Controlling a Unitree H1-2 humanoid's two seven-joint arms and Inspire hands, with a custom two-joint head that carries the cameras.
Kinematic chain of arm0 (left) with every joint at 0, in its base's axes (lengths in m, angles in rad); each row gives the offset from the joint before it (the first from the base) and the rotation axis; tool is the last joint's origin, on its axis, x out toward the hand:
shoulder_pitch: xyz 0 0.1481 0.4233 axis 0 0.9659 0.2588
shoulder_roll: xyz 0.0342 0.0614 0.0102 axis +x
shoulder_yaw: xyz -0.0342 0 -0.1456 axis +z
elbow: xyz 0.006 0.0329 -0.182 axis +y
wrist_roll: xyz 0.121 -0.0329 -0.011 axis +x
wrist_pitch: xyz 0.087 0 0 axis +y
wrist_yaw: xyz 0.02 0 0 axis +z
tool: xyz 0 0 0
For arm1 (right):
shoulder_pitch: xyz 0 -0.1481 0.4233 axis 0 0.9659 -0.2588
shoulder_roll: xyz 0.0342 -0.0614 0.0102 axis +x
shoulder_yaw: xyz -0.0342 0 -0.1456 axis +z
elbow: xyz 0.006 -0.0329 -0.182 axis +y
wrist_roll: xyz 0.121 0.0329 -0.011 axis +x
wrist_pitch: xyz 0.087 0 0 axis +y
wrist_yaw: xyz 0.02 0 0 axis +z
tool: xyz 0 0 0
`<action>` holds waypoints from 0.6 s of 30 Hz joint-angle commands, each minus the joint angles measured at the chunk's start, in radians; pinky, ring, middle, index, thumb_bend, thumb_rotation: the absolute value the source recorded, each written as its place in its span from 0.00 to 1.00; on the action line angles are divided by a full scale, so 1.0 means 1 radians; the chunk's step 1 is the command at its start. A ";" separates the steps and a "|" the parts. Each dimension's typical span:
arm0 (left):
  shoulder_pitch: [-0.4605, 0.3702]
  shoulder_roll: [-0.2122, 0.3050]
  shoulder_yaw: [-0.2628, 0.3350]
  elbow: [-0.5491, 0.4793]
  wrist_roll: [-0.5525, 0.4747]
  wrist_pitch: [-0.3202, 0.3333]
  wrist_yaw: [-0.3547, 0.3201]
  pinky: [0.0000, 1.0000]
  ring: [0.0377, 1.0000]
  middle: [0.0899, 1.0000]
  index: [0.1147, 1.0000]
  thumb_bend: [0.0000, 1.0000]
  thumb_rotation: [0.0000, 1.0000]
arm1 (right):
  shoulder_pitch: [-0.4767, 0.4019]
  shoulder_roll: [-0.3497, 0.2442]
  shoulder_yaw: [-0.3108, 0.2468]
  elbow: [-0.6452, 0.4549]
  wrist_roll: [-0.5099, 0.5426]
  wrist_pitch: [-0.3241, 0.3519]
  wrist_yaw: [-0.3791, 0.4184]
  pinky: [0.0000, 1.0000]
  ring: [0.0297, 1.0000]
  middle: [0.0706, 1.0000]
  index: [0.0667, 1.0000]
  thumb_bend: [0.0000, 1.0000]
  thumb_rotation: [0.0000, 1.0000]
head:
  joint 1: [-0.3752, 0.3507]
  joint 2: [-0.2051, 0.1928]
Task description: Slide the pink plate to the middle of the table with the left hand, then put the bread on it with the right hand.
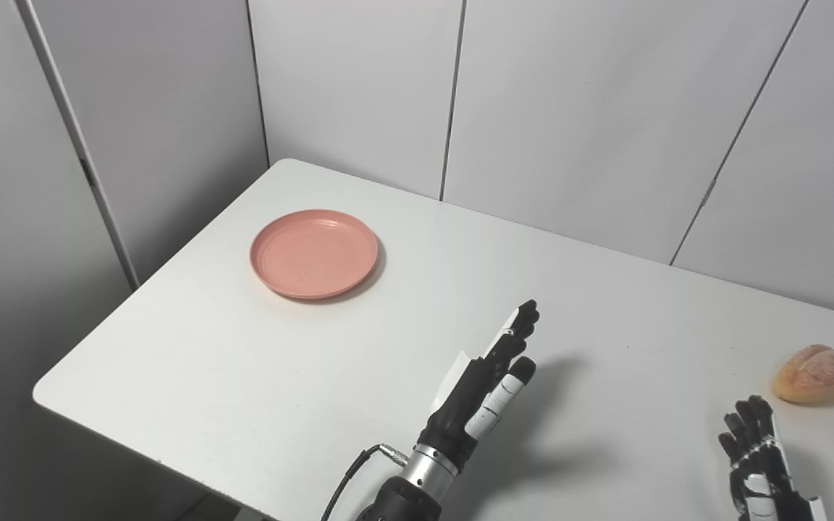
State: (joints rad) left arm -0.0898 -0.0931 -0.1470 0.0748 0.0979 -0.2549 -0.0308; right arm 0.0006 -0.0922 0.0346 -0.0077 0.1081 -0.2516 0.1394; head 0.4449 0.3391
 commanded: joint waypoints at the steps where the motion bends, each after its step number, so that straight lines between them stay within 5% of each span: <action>1: 0.004 0.001 0.008 0.034 -0.017 -0.033 0.003 1.00 1.00 1.00 1.00 0.78 1.00 | -0.012 0.017 -0.013 0.012 -0.011 -0.041 -0.020 1.00 1.00 1.00 1.00 0.61 0.88 | -0.002 -0.002; 7: -0.037 0.016 0.050 0.017 -0.048 -0.032 0.014 1.00 1.00 1.00 1.00 0.78 1.00 | -0.018 0.033 -0.024 0.043 -0.012 -0.057 -0.028 1.00 1.00 1.00 1.00 0.63 0.87 | -0.003 -0.017; 18: -0.131 0.066 0.167 -0.171 -0.095 0.125 0.044 1.00 0.98 0.98 0.98 0.78 1.00 | -0.032 0.041 -0.029 0.076 -0.012 -0.085 -0.027 1.00 1.00 1.00 1.00 0.62 0.85 | -0.004 -0.036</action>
State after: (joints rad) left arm -0.1713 -0.0268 0.0198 -0.0572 0.0178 -0.1321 0.0062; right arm -0.0135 -0.0631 0.0075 0.0232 0.0857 -0.2868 0.1145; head 0.4418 0.3022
